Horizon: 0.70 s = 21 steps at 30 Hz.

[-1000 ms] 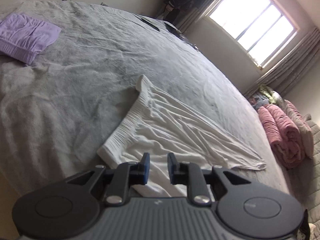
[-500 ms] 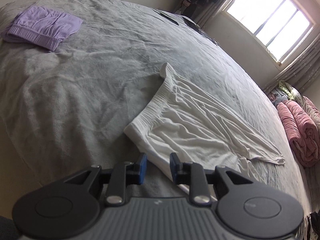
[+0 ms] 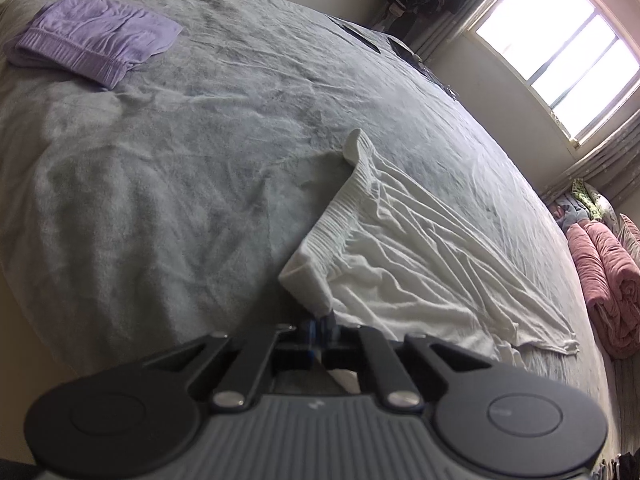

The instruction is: Fold clothes

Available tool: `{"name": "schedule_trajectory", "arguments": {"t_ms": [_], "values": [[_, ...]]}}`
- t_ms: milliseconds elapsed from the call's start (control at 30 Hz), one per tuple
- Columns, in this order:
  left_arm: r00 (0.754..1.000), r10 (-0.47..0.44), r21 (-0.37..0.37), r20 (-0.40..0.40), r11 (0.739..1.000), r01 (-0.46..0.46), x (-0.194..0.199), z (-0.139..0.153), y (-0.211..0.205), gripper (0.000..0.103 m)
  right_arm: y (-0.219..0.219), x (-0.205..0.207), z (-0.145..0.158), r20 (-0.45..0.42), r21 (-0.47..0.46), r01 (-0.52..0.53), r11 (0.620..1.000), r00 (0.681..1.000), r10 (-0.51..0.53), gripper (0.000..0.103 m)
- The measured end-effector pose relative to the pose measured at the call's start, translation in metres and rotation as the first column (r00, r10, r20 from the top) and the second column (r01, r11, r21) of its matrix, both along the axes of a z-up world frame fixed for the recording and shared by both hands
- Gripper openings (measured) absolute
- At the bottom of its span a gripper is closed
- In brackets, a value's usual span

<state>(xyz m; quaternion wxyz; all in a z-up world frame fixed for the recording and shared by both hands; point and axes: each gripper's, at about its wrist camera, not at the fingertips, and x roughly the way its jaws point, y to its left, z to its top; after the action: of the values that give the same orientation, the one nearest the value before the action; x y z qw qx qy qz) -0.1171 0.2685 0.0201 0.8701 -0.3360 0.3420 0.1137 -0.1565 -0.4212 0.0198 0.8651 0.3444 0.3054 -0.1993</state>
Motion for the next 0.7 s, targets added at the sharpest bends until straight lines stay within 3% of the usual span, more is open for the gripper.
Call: {"name": "schedule_trajectory", "arguments": {"t_ms": [167,433,567,667,700], "values": [[0.996,0.031,0.007,0.087,0.999,-0.031,-0.011,0.012,0.010,0.001,0.000,-0.008,0.013,0.070,-0.055,0.035,0.998,0.997,-0.031,0.001],[0.993,0.035,0.025,0.111,0.999,-0.038,-0.016,0.018,0.012,0.001,-0.006,-0.026,0.031,0.150,-0.095,0.132,0.987,0.982,-0.117,0.000],[0.994,0.024,0.027,0.108,0.999,-0.028,-0.020,0.018,0.011,0.001,-0.003,-0.022,0.029,0.128,-0.108,0.096,0.990,0.988,-0.082,0.000],[0.996,0.009,0.046,0.087,0.999,-0.013,-0.017,0.014,0.009,0.001,0.004,-0.016,0.024,0.053,-0.113,0.038,0.993,0.998,-0.032,0.000],[0.997,0.008,0.049,0.082,0.999,-0.012,-0.016,0.013,0.009,0.001,0.005,-0.016,0.023,0.038,-0.104,0.038,0.994,0.999,-0.034,0.007]]}}
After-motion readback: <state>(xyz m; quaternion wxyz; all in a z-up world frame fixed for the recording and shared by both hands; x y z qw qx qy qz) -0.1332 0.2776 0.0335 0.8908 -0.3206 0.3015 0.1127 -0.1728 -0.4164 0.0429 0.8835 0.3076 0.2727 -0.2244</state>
